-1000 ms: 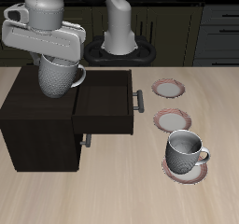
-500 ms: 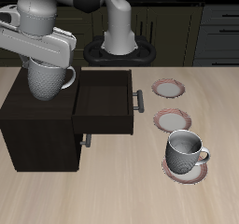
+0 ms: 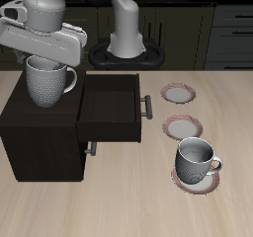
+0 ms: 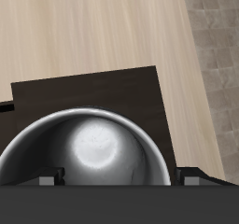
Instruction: Place the porcelain mug that is in the drawer onto the top of the cabinet
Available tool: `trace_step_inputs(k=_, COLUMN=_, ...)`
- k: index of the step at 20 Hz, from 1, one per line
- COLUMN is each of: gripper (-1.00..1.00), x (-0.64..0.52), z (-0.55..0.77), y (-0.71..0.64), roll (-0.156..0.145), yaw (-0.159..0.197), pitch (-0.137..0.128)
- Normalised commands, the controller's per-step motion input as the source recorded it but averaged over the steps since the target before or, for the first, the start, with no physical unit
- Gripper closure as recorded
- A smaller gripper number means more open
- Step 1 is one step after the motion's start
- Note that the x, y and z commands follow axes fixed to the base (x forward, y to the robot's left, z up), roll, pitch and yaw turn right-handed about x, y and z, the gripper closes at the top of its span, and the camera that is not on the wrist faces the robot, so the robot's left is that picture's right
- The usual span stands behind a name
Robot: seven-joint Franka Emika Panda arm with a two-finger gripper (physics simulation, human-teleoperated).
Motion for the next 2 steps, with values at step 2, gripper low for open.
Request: trace_step_inputs(k=2, gripper=-1.0, x=-0.16, z=0.2, y=0.25, roll=0.046, yaw=0.016, pitch=-0.033)
